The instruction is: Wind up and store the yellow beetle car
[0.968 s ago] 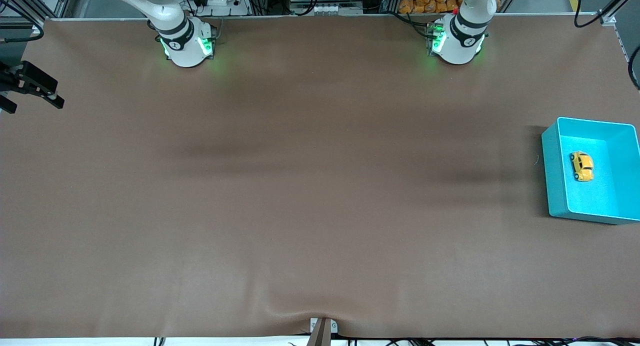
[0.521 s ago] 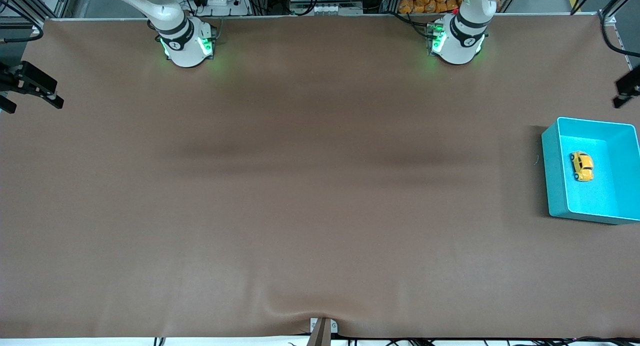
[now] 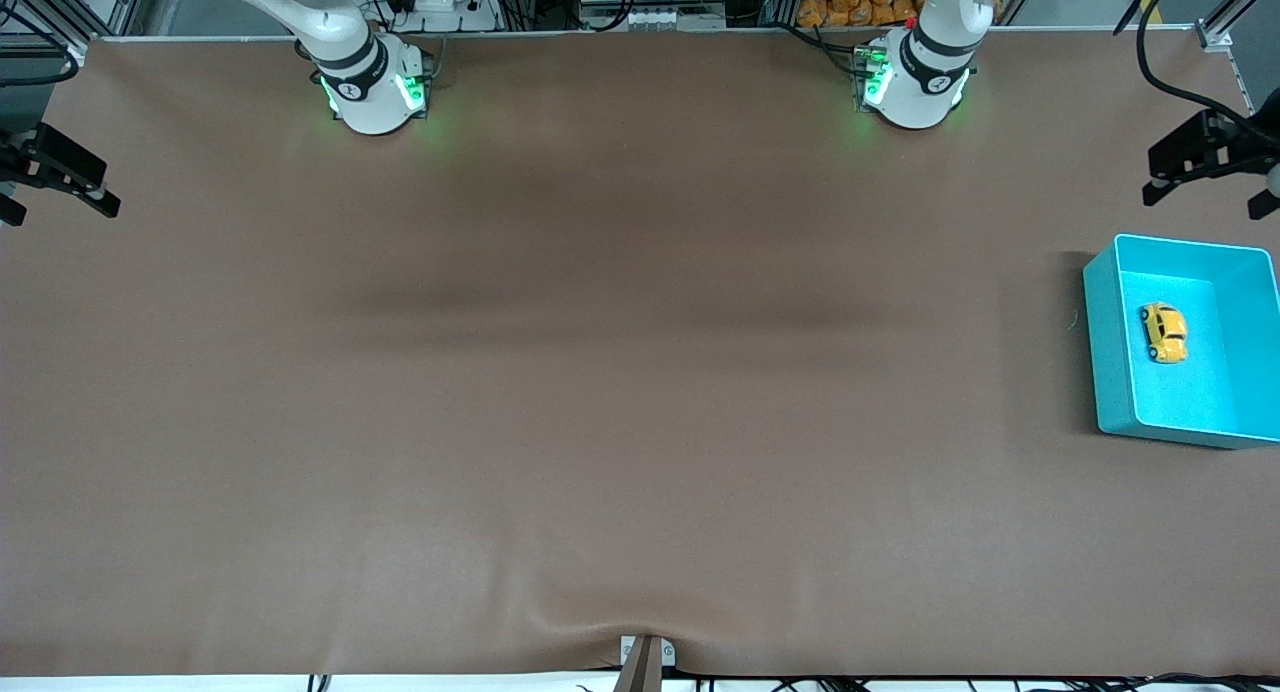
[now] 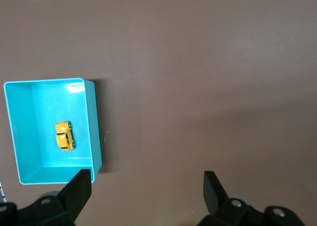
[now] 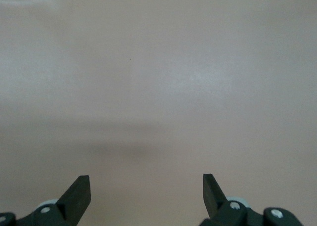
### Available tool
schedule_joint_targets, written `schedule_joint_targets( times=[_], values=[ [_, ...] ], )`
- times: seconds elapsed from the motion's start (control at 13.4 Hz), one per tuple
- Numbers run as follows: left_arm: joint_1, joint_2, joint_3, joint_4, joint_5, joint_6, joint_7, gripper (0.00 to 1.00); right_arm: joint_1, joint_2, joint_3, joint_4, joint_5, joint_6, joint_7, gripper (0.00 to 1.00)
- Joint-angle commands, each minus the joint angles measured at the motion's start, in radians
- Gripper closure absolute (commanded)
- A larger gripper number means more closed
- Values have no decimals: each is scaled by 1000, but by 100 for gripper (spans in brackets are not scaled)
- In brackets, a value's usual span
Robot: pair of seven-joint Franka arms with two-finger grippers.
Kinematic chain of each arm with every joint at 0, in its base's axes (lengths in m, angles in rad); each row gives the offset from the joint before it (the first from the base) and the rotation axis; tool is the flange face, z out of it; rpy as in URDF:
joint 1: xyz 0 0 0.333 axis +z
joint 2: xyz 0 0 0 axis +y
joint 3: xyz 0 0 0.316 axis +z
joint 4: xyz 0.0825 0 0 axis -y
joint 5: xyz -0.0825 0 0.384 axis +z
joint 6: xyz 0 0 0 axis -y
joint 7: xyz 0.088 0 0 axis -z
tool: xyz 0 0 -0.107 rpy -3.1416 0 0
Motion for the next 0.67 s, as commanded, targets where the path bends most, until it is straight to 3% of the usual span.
schedule_joint_targets(
  times=[0.0,0.6],
  values=[
    [-18,-24,2,-24,-15,-62,3,0,2,-9,-3,-8,-3,-4,9,0],
    [-24,-28,-5,-24,-35,-70,2,0,-1,-11,-3,-19,-3,5,8,0]
  ],
)
